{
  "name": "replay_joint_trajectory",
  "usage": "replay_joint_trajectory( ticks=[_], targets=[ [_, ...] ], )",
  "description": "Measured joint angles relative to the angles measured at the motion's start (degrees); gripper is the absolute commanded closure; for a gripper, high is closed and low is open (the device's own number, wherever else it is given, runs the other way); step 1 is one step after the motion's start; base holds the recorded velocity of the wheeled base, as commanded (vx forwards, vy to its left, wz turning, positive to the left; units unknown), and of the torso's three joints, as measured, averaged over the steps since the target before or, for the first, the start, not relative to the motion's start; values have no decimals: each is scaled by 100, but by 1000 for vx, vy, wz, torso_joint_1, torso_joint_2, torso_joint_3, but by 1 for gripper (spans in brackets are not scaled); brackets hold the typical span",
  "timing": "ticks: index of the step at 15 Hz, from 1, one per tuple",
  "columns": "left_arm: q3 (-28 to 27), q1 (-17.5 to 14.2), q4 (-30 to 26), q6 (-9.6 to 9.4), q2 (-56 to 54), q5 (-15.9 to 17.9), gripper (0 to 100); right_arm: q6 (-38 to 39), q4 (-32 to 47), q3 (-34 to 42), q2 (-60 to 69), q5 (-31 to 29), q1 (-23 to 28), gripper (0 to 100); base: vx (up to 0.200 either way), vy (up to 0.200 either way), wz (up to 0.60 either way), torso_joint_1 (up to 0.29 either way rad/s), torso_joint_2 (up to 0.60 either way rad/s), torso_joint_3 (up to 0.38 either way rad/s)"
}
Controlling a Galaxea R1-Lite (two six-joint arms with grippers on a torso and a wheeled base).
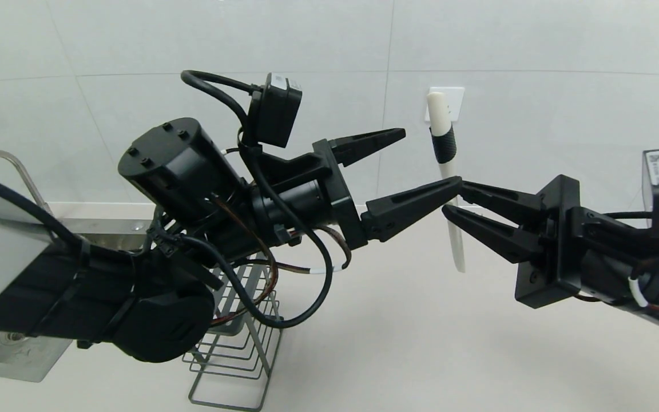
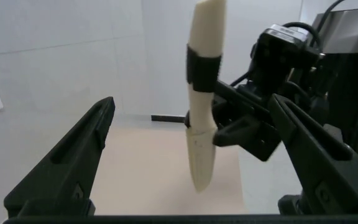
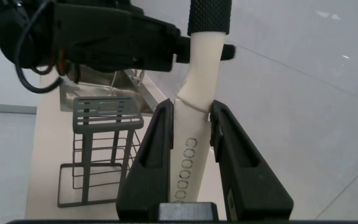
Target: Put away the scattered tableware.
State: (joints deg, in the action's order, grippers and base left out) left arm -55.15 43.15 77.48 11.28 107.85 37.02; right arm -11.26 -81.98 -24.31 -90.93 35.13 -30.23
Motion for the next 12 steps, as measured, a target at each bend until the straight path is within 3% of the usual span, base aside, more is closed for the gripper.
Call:
replay_joint_trajectory(
  ticks=[5,11,12],
  targets=[
    [-625,105,11,407,273,-133,0,-23,1,9,0,0,-68,100,0,0,0,0,0,0],
    [-783,233,28,563,347,-137,0,-33,0,-112,-39,1,-111,100,0,0,0,0,0,0],
    [-828,262,4,566,350,-148,100,-33,0,-123,-46,0,-111,100,0,0,0,0,0,0]
  ],
)
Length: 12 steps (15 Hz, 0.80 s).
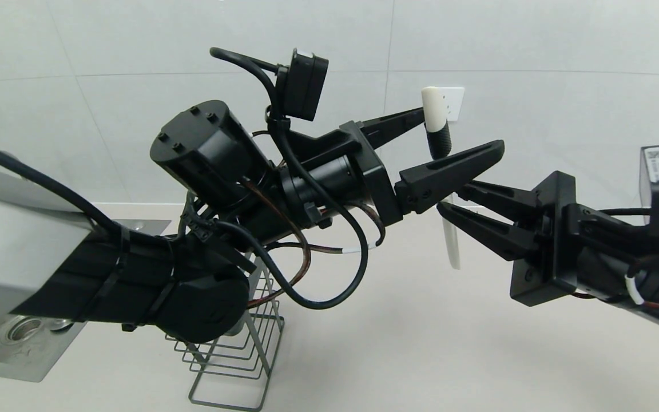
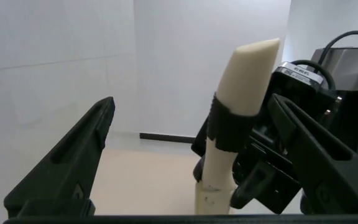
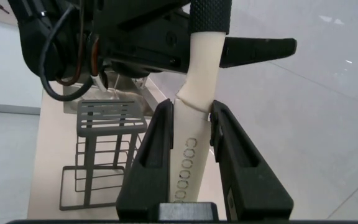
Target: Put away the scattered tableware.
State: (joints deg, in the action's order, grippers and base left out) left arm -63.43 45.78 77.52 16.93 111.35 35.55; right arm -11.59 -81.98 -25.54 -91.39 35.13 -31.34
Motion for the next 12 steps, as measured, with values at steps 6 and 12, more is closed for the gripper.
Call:
replay_joint_trajectory(
  ticks=[6,12],
  targets=[
    [-99,67,18,30,6,-128,100,-9,-5,-138,-34,-10,-2,100,0,0,0,0,0,0],
    [-101,69,2,-2,-29,-321,100,-28,6,-122,24,-33,-21,0,0,0,0,0,0,0]
  ],
)
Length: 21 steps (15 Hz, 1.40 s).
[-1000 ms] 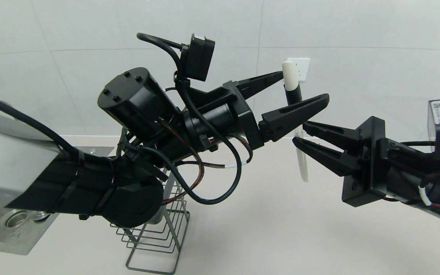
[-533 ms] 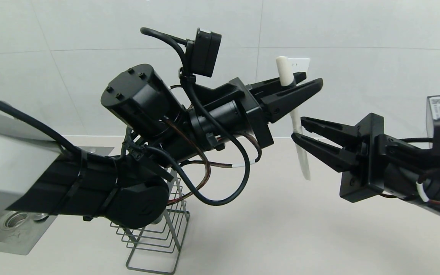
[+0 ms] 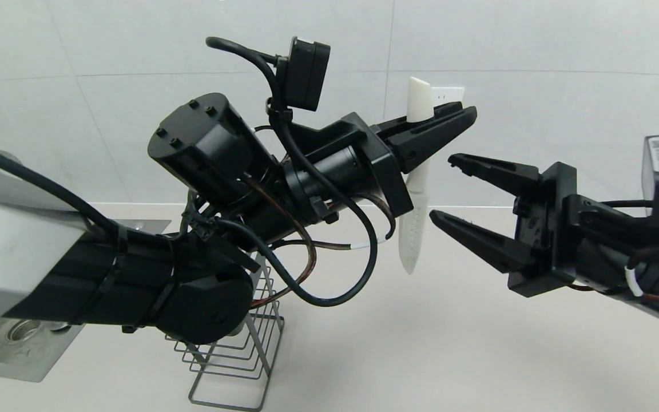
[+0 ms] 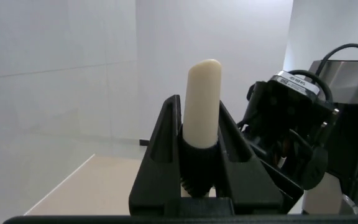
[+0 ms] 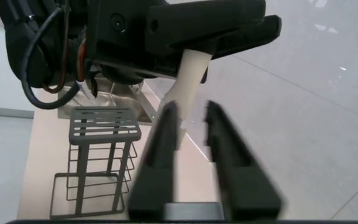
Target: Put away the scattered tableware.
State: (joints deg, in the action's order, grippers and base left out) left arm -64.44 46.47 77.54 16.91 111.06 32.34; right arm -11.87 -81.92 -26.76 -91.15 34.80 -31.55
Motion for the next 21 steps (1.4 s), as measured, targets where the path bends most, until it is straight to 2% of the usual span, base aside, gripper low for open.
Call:
replay_joint_trajectory(
  ticks=[4,7,11,13,15,17,19,21],
  targets=[
    [44,-157,-37,-38,-119,-262,100,-9,6,629,595,-115,330,0,0,0,0,0,0,0],
    [118,-389,-80,-271,-339,-464,100,-27,28,1220,1456,-139,1003,0,0,0,0,0,0,0],
    [653,-670,-323,-514,-885,-569,100,-143,77,1987,2894,-141,1684,0,0,0,0,0,0,0],
    [1075,-794,-413,-561,-1224,-577,100,-169,310,2232,3732,-144,1959,0,0,0,0,0,0,0],
    [1378,-901,-217,-575,-1436,-574,100,-169,1000,2402,4684,-150,2246,0,0,0,0,0,0,0],
    [1467,-1023,-44,-602,-1543,-580,100,-162,2061,2511,5634,-196,2505,0,0,0,0,0,0,0],
    [1488,-1250,-28,-890,-1588,-725,100,-117,3167,2566,6552,-388,2678,0,0,0,0,0,0,0],
    [1499,-1387,-22,-950,-1608,-816,100,-71,3969,2597,7291,-511,2750,0,0,0,0,0,0,0]
  ],
)
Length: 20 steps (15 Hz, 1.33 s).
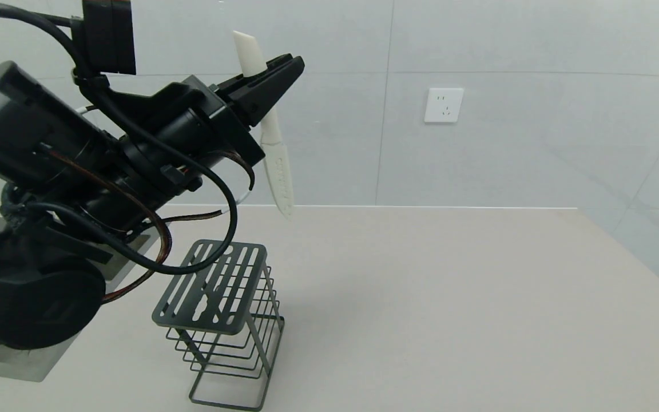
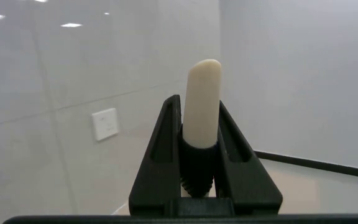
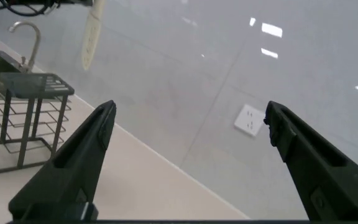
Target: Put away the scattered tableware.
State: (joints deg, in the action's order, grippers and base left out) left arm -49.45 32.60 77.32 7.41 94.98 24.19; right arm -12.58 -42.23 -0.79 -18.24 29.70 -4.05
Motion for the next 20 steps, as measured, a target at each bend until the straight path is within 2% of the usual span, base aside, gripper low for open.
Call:
replay_joint_trajectory(
  ticks=[2,6,8,10,11,13,17,20],
  targets=[
    [13,-38,2,-5,-9,-2,100,11,747,44,653,-55,37,0,0,0,0,0,0,0],
    [166,-49,9,-61,-93,-21,100,352,1312,72,1146,-641,61,0,0,0,0,0,0,0],
    [352,-51,-11,-79,-276,-112,100,612,2271,77,1223,-1174,69,0,0,0,0,0,0,0],
    [631,-116,-48,-88,-545,-169,100,719,2912,79,1297,-1407,168,0,0,0,0,0,0,0],
    [763,-190,-44,-93,-672,-174,100,728,3154,79,1395,-1404,240,100,0,0,0,0,0,0],
    [964,-273,-24,-88,-870,-180,100,763,3914,79,1604,-1399,350,100,0,0,0,0,0,0],
    [1318,-302,-17,-85,-1207,-199,100,1212,3917,79,1734,-1418,405,100,0,0,0,0,0,0],
    [1615,-313,-35,-88,-1375,-356,100,1318,3936,79,1755,-1453,410,100,0,0,0,0,0,0]
  ],
)
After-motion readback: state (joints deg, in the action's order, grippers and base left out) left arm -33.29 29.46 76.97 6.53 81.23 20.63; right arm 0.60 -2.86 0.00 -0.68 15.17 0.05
